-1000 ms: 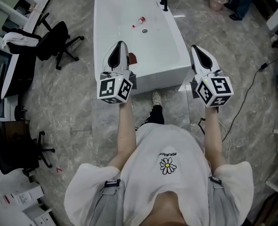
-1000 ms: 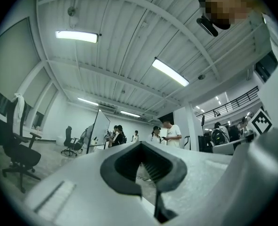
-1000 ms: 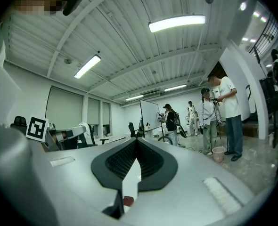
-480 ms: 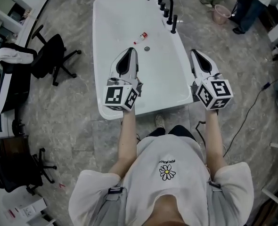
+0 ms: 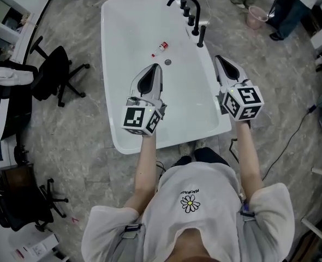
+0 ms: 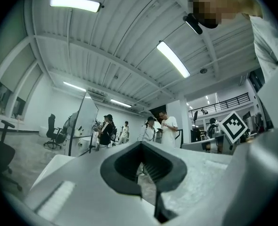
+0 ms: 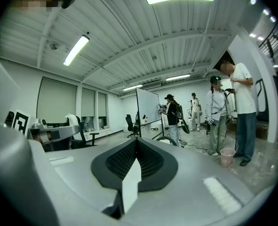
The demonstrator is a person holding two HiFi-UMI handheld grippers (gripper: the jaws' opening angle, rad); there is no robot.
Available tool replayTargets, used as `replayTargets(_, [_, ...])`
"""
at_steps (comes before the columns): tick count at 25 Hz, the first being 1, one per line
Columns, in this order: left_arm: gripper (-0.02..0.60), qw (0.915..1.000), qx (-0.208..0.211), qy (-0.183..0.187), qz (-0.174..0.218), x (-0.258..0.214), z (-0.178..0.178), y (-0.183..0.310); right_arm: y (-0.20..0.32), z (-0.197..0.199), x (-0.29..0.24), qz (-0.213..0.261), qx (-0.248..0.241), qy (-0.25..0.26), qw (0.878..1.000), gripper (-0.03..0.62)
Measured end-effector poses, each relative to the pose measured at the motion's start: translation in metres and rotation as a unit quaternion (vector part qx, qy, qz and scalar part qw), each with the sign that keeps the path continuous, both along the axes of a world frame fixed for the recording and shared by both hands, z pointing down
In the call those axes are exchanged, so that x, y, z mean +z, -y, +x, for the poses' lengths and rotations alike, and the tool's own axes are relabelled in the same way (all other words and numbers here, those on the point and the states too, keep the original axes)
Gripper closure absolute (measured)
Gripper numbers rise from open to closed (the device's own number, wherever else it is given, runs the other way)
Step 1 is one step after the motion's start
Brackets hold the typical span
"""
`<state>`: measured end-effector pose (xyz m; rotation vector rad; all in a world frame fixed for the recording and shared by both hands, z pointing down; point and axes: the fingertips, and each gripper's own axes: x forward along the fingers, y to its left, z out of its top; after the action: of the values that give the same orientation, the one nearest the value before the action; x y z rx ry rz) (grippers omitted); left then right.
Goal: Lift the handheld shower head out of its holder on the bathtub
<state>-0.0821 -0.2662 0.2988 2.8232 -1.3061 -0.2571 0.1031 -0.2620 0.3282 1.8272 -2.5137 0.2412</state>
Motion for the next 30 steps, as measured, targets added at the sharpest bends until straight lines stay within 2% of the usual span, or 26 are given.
replayTargets(5, [0.581, 0.9997, 0.009, -0.001, -0.024, 0.026, 0.024, 0.041, 0.064, 0.015, 0.028, -0.014, -0.005, -0.008, 1.000, 0.571])
replayTargets(8, [0.581, 0.9990, 0.016, 0.019, -0.036, 0.054, 0.049, 0.068, 0.107, 0.032, 0.063, -0.026, -0.006, -0.007, 1.000, 0.571])
replayTargets(10, [0.581, 0.9983, 0.021, 0.027, -0.048, 0.074, 0.067, 0.088, 0.139, 0.047, 0.093, -0.039, -0.002, 0.002, 0.999, 0.543])
replayTargets(13, [0.581, 0.9972, 0.040, 0.012, -0.063, 0.101, 0.088, 0.117, 0.188, 0.066, 0.142, -0.060, 0.005, 0.017, 0.998, 0.489])
replayTargets(17, [0.581, 0.9942, 0.072, 0.014, -0.079, 0.145, 0.112, 0.136, 0.243, 0.080, 0.213, -0.095, 0.010, -0.004, 0.995, 0.440])
replayTargets(20, [0.581, 0.9920, 0.077, 0.004, -0.100, 0.187, 0.109, 0.144, 0.278, 0.084, 0.266, -0.120, 0.022, -0.006, 0.993, 0.376])
replayTargets(22, [0.581, 0.9899, 0.081, 0.004, -0.116, 0.215, 0.108, 0.143, 0.294, 0.088, 0.296, -0.136, 0.029, -0.005, 0.990, 0.357])
replayTargets(24, [0.581, 0.9877, 0.084, 0.012, -0.131, 0.241, 0.108, 0.142, 0.309, 0.094, 0.319, -0.148, 0.030, -0.014, 0.988, 0.353])
replayTargets(27, [0.581, 0.9842, 0.074, -0.021, -0.159, 0.262, 0.098, 0.147, 0.325, 0.095, 0.344, -0.159, 0.021, -0.036, 0.986, 0.358])
replayTargets(30, [0.581, 0.9852, 0.064, -0.030, -0.156, 0.266, 0.090, 0.154, 0.336, 0.096, 0.360, -0.165, 0.021, -0.037, 0.985, 0.361])
